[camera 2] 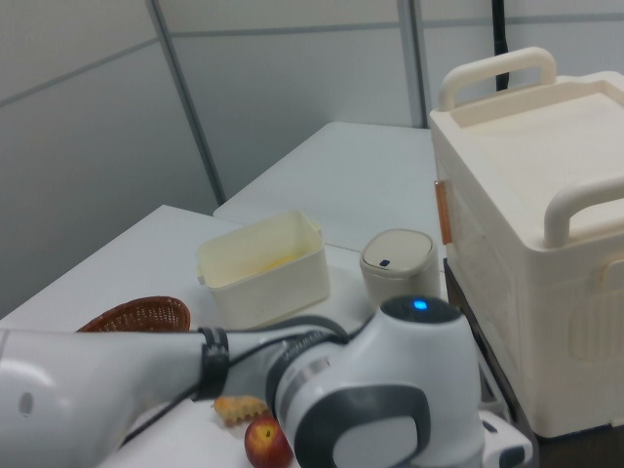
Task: Put the purple cube on the table
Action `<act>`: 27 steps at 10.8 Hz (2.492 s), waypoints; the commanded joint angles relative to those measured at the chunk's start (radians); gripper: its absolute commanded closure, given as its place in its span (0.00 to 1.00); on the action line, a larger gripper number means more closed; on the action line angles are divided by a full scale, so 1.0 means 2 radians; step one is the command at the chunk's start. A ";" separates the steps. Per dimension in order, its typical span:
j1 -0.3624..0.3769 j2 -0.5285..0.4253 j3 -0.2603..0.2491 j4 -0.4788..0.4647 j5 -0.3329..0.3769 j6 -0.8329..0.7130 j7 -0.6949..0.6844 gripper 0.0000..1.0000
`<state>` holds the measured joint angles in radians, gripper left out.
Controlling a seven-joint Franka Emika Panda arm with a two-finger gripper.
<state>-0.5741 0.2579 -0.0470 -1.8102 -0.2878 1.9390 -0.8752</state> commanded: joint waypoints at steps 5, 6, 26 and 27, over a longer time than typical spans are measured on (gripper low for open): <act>-0.006 0.029 0.002 -0.036 -0.029 0.047 -0.006 0.00; -0.006 0.031 0.002 -0.036 -0.030 0.052 -0.006 0.00; 0.107 -0.001 0.178 0.117 0.015 -0.104 0.365 0.00; 0.117 -0.005 0.179 0.120 0.016 -0.104 0.383 0.00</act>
<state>-0.3917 0.2647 0.3190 -1.6024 -0.2738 1.7611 -0.2018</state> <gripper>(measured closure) 0.000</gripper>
